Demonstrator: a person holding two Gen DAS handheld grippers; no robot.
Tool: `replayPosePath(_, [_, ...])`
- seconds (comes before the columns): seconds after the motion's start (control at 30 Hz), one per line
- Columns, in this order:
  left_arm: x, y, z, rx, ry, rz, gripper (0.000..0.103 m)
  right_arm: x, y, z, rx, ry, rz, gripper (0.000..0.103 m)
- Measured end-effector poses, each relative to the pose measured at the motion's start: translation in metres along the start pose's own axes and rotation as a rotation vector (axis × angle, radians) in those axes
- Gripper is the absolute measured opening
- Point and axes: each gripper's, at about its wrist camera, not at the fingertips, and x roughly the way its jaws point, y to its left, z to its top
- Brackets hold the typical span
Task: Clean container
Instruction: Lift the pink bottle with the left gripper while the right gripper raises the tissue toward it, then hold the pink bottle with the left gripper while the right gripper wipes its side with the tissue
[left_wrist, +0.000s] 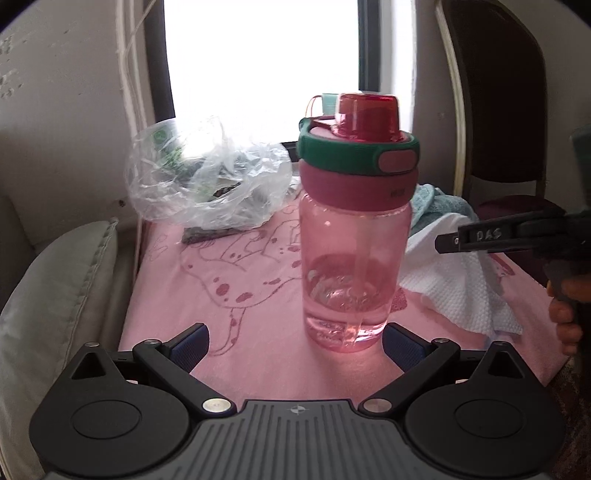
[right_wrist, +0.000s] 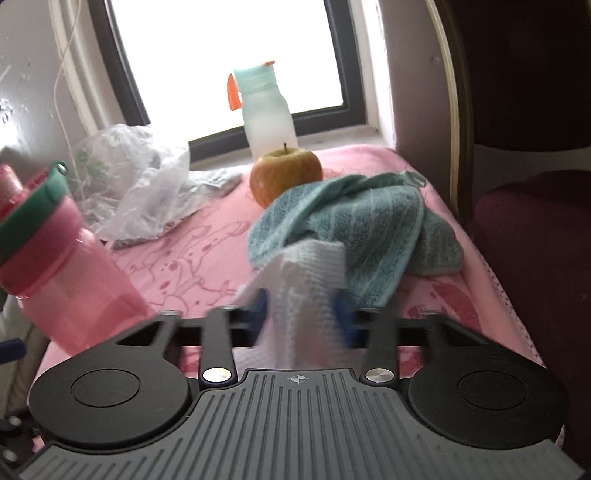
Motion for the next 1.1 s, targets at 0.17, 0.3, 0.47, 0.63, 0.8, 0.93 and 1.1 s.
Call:
replayPosePath(0.17, [0.004,-0.012,0.011,0.087,-0.024,-0.059,0.088,-0.003,-0.020,-0.007,0.117,0.010,0.083,0.010])
replayPosePath(0.3, [0.016,-0.023,0.020,0.182,-0.041,-0.043,0.089,-0.016,-0.038,0.003,0.368,-0.013,0.436,0.010])
replayPosePath(0.47, [0.030,-0.033,0.024,0.291,-0.046,-0.054,0.075,-0.011,-0.042,0.018,0.647,-0.022,0.804,0.010])
replayPosePath(0.63, [0.033,-0.039,0.021,0.292,-0.058,-0.035,0.074,0.037,-0.024,0.005,0.703,0.094,0.665,0.010])
replayPosePath(0.8, [0.035,-0.034,0.018,0.297,-0.048,-0.053,0.073,0.068,-0.012,-0.034,0.560,0.210,0.399,0.010])
replayPosePath(0.93, [0.034,-0.034,0.020,0.314,-0.047,-0.059,0.073,0.048,-0.014,-0.035,0.565,0.208,0.413,0.010])
replayPosePath(1.1, [0.033,-0.031,0.020,0.313,-0.053,-0.072,0.073,0.000,-0.003,0.002,0.574,-0.008,0.591,0.012])
